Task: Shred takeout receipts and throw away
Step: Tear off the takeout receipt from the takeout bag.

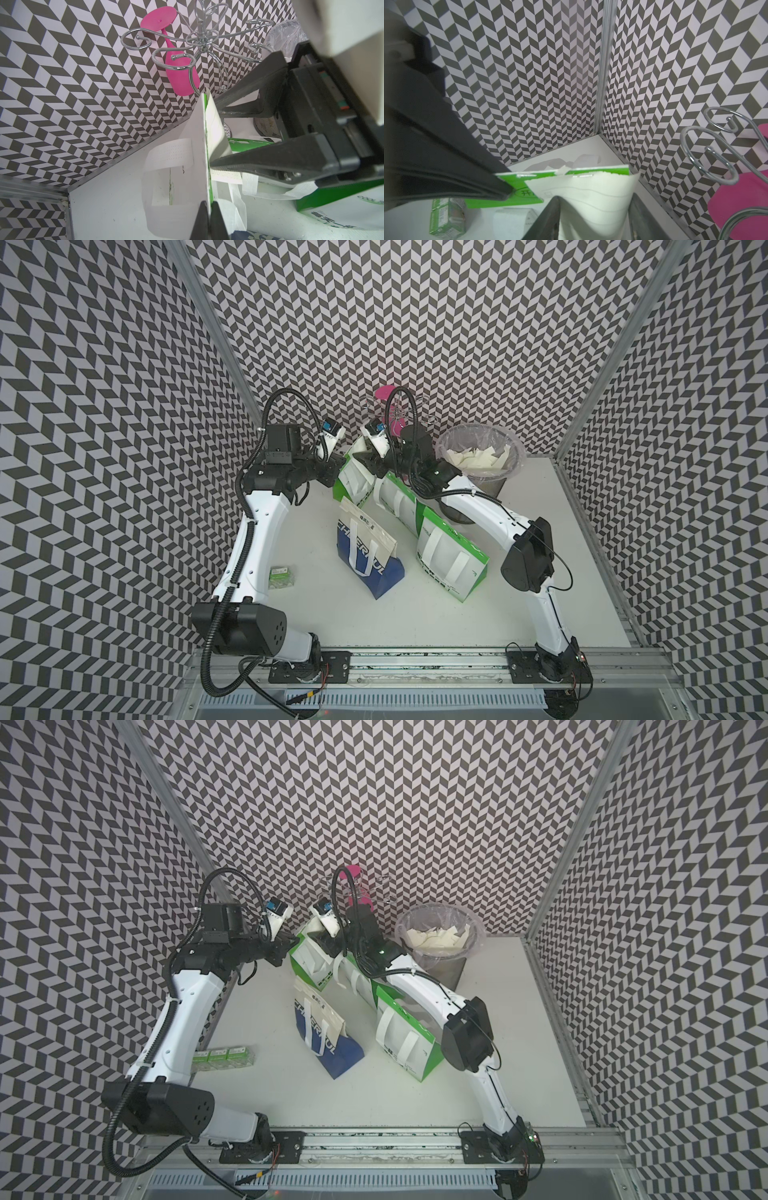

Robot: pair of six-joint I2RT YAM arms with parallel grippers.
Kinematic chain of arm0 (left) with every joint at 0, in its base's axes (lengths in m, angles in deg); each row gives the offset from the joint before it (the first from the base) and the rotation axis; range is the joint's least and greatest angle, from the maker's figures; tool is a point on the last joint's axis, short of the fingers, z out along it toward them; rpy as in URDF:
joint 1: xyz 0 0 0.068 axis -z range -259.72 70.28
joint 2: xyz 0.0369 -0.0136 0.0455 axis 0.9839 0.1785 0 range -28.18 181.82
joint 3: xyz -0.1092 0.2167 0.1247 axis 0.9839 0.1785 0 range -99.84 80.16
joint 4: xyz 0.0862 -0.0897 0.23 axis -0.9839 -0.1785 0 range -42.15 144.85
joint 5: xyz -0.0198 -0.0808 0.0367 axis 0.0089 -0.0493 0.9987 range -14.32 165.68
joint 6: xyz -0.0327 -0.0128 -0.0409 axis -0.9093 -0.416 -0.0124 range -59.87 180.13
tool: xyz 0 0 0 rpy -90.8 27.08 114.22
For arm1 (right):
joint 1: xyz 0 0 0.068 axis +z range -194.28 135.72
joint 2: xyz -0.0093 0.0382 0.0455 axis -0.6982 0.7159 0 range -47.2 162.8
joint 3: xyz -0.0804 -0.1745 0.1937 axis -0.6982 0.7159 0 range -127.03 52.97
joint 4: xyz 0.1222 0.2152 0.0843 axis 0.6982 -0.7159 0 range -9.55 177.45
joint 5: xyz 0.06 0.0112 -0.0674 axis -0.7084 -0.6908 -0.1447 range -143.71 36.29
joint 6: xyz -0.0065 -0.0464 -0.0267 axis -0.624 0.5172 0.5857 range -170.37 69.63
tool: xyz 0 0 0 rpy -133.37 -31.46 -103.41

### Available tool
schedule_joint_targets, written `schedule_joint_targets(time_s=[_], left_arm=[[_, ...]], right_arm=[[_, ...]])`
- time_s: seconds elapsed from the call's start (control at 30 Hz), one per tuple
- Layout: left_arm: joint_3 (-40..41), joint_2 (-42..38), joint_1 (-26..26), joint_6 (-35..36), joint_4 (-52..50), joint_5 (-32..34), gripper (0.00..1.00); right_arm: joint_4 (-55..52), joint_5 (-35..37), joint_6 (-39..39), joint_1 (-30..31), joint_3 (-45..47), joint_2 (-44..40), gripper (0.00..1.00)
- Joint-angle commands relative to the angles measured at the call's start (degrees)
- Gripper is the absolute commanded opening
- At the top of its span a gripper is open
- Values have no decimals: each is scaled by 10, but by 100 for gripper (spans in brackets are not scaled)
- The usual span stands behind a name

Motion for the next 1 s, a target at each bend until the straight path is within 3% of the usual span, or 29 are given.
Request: schedule_joint_targets(time_s=[0.0, 0.13, 0.4, 0.53, 0.97], left_arm=[[-22, -13, 10, 9, -6, -5, 0], [-23, -8, 13, 9, -9, 1, 0], [-27, -1, 14, 8, -6, 5, 0], [-28, 4, 14, 4, -6, 12, 0], [-32, 13, 15, 3, -6, 16, 0]], right_arm=[[26, 7, 1, -1, -17, 4, 45], [26, 2, 7, -2, -17, 1, 30], [20, -31, 12, 0, -14, -11, 25], [17, -32, 15, 3, -3, -24, 24], [23, -10, 22, 11, 37, -51, 36]])
